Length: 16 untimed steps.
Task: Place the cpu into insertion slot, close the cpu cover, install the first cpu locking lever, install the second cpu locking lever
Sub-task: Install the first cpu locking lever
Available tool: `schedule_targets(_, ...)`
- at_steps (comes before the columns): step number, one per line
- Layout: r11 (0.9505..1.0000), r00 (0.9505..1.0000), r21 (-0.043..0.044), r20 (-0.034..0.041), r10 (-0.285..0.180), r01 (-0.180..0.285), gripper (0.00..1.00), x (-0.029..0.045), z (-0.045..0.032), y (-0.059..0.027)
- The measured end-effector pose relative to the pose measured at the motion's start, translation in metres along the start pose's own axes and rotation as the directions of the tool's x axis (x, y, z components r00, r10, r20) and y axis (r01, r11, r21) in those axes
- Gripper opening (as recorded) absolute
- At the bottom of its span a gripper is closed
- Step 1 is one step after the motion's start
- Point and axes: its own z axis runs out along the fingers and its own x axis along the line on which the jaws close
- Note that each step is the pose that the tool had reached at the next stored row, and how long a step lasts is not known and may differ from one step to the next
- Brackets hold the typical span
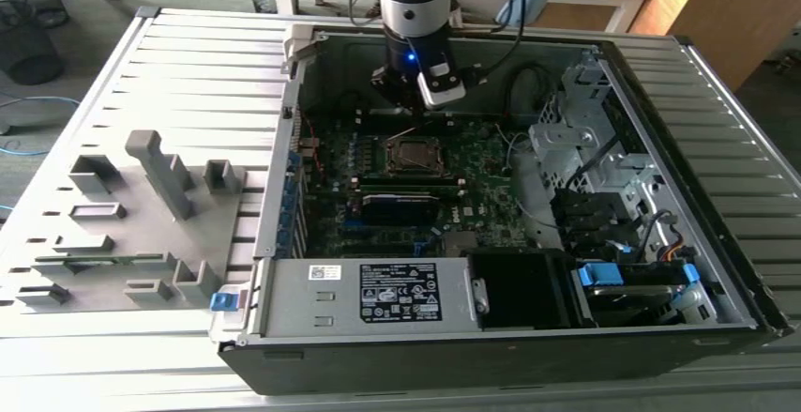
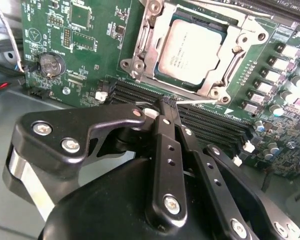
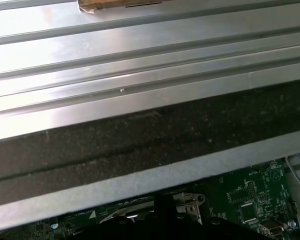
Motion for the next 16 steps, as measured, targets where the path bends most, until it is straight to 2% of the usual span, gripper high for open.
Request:
schedule_targets(6, 1.0000, 1.0000, -0.0022, 0.0040, -0.002, 0.002, 0.11, 0.0012, 0.0040, -0.0004)
schedule_targets(16, 1.0000, 1.0000, -0.0038, 0.0055, -0.002, 0.002, 0.11, 0.0023, 0.0076, 0.0011)
